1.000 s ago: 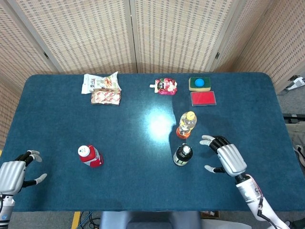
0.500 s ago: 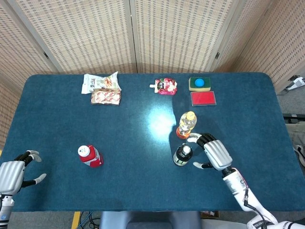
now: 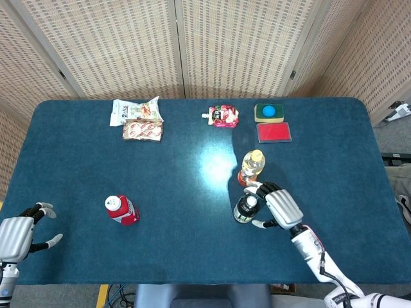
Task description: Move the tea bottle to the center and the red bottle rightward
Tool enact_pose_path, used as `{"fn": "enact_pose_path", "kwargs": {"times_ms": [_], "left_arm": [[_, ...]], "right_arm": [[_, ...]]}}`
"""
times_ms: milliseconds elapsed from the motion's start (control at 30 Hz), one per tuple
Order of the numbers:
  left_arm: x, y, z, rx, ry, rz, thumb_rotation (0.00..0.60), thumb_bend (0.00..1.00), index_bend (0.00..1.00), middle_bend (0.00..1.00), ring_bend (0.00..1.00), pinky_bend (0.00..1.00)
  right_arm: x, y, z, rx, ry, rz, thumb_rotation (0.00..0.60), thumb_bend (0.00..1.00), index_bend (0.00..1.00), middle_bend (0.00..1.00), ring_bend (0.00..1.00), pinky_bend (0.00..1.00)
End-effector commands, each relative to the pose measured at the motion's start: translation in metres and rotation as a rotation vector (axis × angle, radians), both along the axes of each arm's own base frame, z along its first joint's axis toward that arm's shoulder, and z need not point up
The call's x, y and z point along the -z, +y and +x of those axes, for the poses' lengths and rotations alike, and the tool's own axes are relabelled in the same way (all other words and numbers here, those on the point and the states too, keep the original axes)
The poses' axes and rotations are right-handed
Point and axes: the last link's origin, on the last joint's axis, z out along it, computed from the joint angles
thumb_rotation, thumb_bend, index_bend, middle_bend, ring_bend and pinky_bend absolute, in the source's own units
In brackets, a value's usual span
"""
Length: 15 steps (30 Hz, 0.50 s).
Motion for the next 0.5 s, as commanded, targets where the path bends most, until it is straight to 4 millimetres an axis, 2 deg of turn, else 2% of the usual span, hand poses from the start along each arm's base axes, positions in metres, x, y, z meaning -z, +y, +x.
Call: {"fn": "enact_pose_path", "kwargs": {"times_ms": [33,267,500], "left_arm": [[0.000,0.000,0.000,0.000,0.000,-0.001,0.600,0.09,0.46,0.34,0.41,0.68],[0.000,0.000,0.000,0.000,0.000,0.001,0.600,0.09,0.46,0.34,0.41,0.68],[0.000,0.000,0.000,-0.003,0.000,-0.002,0.600,0.09,0.46,0.34,0.41,0.68]], "right_arm": [[0.004,-0.001,0.001,0.000,-0.007,0.008,0.600,0.05,0.27,0.21,0.18,0.26],[0.012,-0.003,0.002,-0.004,-0.017,0.014,0.600,0.05,0.27,0.25,0.20,0.36],[0.019,-0.008,0.004,0.001,-0.036,-0.006,0.600,0.05,0.27,0.38,0.34,0.48]]}}
